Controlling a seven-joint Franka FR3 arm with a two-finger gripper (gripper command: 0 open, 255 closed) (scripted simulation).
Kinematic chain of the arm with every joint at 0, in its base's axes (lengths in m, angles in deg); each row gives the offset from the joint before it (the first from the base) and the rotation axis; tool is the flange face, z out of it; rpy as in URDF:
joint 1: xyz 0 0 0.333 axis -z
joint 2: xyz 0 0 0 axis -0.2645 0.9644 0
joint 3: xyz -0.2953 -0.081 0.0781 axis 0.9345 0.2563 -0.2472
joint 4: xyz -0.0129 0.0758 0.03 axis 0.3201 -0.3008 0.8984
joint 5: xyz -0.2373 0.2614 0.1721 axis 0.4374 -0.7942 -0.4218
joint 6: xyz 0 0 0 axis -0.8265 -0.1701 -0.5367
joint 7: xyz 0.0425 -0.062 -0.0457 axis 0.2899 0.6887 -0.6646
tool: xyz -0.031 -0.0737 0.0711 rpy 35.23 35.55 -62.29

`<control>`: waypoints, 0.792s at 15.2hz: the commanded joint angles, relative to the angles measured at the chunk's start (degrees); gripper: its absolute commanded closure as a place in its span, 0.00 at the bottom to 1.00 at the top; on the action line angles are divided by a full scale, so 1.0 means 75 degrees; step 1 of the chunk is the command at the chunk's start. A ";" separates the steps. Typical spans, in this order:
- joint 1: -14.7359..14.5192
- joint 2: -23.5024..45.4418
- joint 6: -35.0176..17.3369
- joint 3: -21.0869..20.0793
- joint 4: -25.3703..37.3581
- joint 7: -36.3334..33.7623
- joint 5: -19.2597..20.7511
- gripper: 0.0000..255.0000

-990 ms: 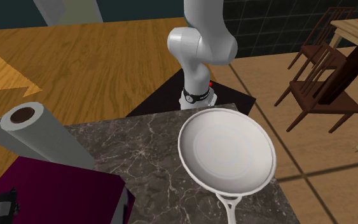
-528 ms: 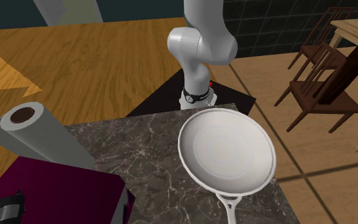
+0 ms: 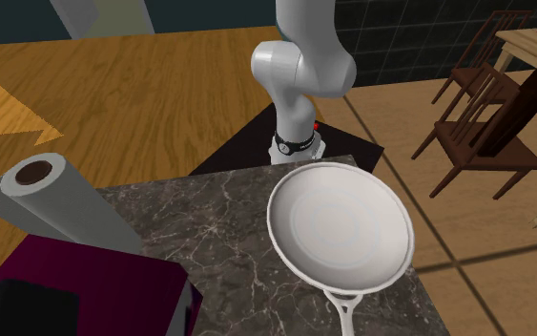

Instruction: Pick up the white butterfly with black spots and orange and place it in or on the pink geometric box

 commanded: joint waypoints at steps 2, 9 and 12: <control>-0.0009 0.0091 0.0550 -0.0006 0.0641 0.0011 -0.0009 0.00; -0.0013 0.0228 0.1071 -0.0011 0.1298 0.0025 -0.0019 0.00; -0.0013 0.0226 0.1068 -0.0011 0.1295 0.0025 -0.0019 0.00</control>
